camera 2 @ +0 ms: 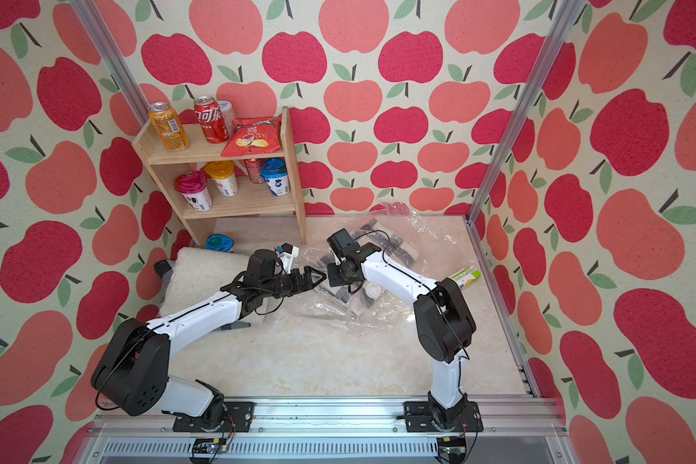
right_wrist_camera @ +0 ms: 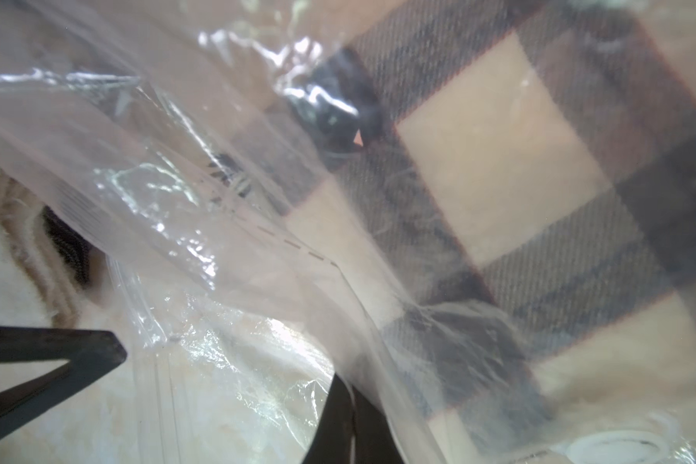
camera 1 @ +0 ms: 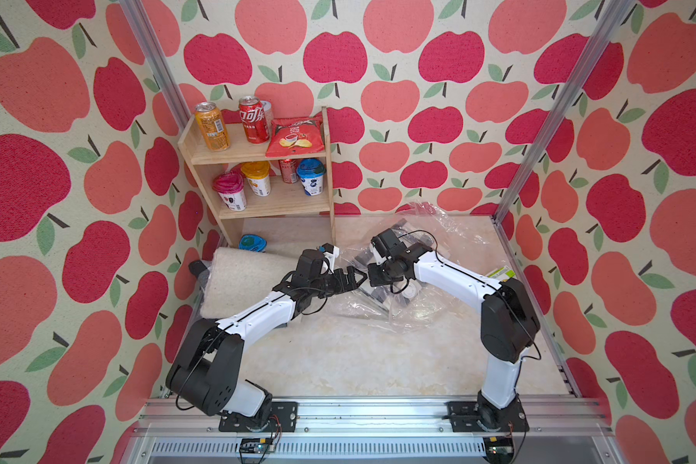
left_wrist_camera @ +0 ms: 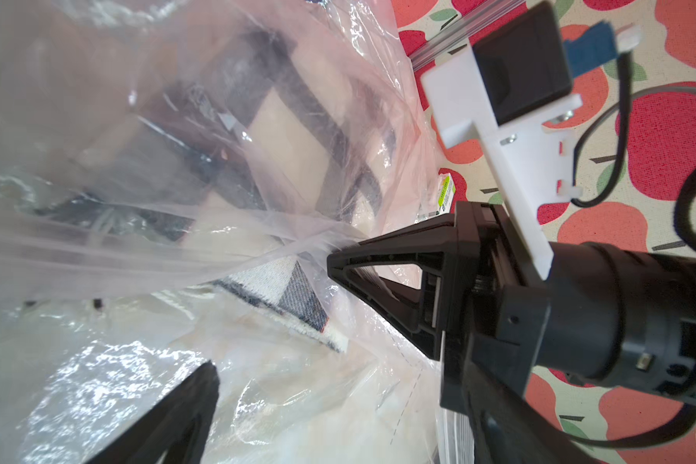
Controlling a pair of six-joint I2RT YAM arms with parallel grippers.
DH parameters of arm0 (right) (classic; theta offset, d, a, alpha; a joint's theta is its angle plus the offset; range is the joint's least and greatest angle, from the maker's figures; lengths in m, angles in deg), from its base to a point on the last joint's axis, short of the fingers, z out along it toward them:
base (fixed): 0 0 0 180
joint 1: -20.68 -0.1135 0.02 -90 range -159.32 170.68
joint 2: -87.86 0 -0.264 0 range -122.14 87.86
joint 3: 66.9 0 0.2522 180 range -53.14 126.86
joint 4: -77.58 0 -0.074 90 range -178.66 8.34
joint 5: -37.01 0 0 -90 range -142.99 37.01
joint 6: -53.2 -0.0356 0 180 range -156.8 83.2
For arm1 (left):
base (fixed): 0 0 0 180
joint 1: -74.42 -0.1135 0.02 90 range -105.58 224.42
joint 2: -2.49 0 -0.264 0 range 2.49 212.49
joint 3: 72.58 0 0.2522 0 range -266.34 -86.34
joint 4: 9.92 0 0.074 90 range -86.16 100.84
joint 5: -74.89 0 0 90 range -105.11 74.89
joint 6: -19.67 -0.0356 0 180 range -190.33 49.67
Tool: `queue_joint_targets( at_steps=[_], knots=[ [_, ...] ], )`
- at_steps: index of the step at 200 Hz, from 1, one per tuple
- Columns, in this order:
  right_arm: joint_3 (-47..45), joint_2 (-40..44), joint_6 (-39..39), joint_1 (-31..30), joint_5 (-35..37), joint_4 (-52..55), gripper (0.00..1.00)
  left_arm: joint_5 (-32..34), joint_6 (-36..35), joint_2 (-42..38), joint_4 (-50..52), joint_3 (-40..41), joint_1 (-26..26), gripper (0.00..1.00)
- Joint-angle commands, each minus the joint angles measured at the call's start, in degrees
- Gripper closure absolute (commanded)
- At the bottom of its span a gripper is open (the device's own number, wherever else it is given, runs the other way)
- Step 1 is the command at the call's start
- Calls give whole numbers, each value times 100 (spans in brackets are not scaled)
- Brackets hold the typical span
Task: Take the scarf out of the vacuum bag
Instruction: Take out the scarf from the vacuum bag.
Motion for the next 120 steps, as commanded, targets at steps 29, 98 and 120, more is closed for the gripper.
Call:
queue_joint_targets(
  at_steps=[29,98,120],
  knots=[
    [-102,232,-18,-51,446,161,100,523,770,455,-907,570,277,2],
    [-117,189,-83,-52,574,201,100,544,1223,879,-1646,851,350,2],
    [-116,162,-84,-57,638,247,100,406,1281,1075,-1862,671,350,2]
  ],
)
